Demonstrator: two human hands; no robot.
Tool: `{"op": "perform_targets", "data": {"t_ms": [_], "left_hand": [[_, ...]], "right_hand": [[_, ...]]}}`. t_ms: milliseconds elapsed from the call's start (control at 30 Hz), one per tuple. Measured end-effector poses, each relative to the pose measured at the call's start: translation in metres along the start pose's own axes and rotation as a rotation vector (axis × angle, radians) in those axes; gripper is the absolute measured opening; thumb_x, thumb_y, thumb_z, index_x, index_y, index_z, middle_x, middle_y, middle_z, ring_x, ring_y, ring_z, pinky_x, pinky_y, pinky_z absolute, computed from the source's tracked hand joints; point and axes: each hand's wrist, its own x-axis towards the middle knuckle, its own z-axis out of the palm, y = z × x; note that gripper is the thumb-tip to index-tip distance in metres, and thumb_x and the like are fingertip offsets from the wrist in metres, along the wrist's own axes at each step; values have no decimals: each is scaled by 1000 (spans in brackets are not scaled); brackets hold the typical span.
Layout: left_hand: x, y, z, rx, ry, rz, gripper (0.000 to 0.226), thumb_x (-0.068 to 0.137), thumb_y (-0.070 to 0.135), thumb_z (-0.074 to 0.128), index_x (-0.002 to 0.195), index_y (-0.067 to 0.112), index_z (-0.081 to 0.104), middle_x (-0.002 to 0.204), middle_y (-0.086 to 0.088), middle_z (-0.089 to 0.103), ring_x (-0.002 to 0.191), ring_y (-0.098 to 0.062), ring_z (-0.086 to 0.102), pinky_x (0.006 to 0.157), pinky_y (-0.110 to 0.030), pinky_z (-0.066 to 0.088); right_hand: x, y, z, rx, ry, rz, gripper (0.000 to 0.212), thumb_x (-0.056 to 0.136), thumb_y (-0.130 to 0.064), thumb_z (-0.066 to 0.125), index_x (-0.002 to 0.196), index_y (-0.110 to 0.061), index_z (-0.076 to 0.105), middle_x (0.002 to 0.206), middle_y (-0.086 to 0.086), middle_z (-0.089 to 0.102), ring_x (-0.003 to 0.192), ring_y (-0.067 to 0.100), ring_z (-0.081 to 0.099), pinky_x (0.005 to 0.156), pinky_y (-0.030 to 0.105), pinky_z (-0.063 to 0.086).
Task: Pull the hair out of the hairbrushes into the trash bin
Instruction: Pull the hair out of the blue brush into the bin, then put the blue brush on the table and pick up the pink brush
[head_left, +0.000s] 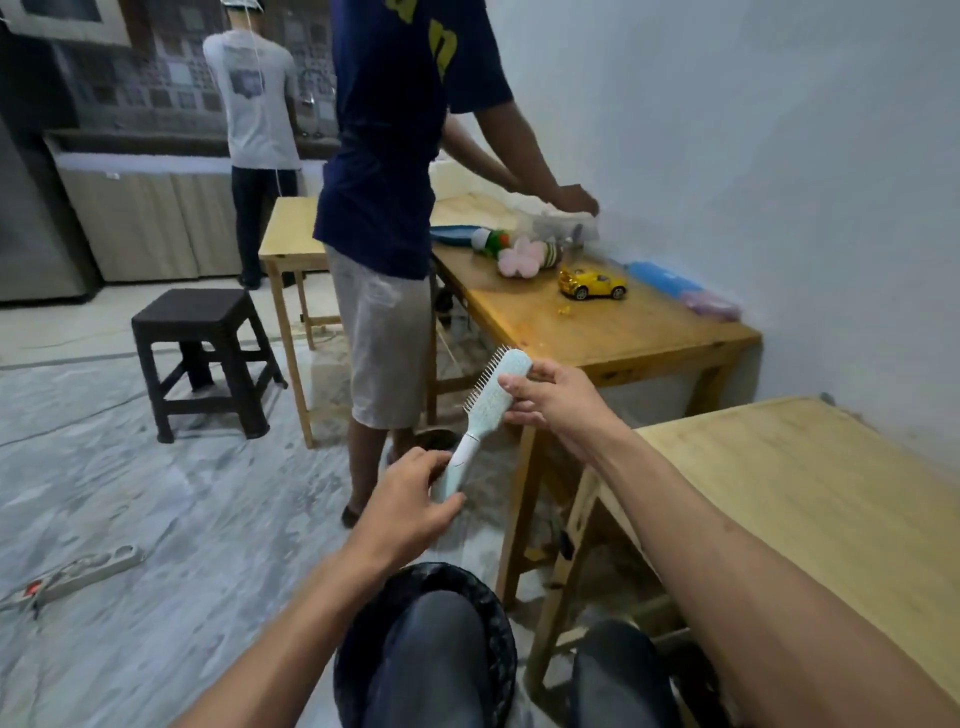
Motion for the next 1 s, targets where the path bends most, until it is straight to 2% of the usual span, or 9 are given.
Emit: {"op": "perform_targets", "data": {"t_ms": [100, 233, 333, 400, 500, 600, 700, 867, 1000], "left_hand": [[30, 22, 12, -37, -47, 118, 46, 80, 24, 76, 124, 12, 68, 93, 4, 61, 79, -6, 53, 67, -5, 36], [67, 67, 39, -109, -124, 268, 48, 81, 28, 76, 126, 14, 68, 88, 8, 56, 75, -7, 53, 64, -11, 36], [84, 107, 67, -171, -195, 366, 50, 82, 31, 75, 128, 14, 66, 94, 4, 60, 79, -10, 56, 66, -20, 43], [92, 132, 89, -200, -235, 409, 50, 83, 35, 74, 128, 16, 66, 93, 5, 59, 77, -9, 53, 61, -16, 37], [96, 166, 123, -225, -301, 463, 39, 83, 41, 71, 114, 18, 70, 87, 6, 57, 73, -10, 50, 60, -21, 38], [98, 195, 156, -284, -387, 514, 28, 82, 40, 69, 98, 17, 70, 80, 4, 54, 69, -12, 50, 59, -24, 38], [99, 219, 188, -277, -484, 555, 27, 82, 40, 65, 92, 16, 69, 81, 1, 53, 69, -13, 50, 56, -25, 34], [97, 257, 237, -212, -619, 596, 27, 82, 40, 59, 89, 14, 66, 82, 1, 47, 74, -21, 53, 60, -31, 32], [92, 292, 269, -192, -668, 664, 27, 87, 36, 58, 100, 14, 64, 91, -3, 51, 85, -25, 56, 67, -35, 41]], "right_hand": [[0, -21, -35, -6, 132, 6, 35, 94, -9, 74, 125, -4, 57, 110, 22, 74, 88, 27, 78, 74, 36, 67], [-11, -42, -94, -59, 377, -17, 56, 87, -17, 83, 134, -6, 53, 111, 18, 76, 88, 26, 80, 85, 46, 65], [-30, -52, -137, -126, 560, -50, 50, 86, -19, 85, 125, -5, 58, 107, 15, 77, 69, 15, 76, 65, 30, 61], [-46, -57, -164, -121, 650, -44, 43, 88, -15, 82, 122, -3, 59, 105, 15, 76, 64, 14, 72, 57, 26, 59], [-69, -56, -207, -122, 750, -21, 24, 90, -11, 79, 106, -11, 61, 99, 10, 74, 74, 19, 73, 70, 31, 64], [-88, -46, -247, -149, 843, 35, 38, 86, -14, 80, 119, -11, 61, 110, 13, 75, 92, 24, 77, 89, 40, 63], [-105, -34, -281, -143, 916, 98, 50, 87, -14, 78, 133, -9, 59, 109, 14, 77, 97, 28, 78, 91, 41, 63], [-126, -6, -339, -115, 1067, 168, 64, 88, -8, 78, 144, 0, 47, 107, 21, 73, 90, 28, 76, 87, 42, 64], [-144, 13, -384, -148, 1171, 230, 56, 90, -11, 78, 138, 5, 54, 108, 23, 74, 96, 31, 77, 88, 45, 64]]}}
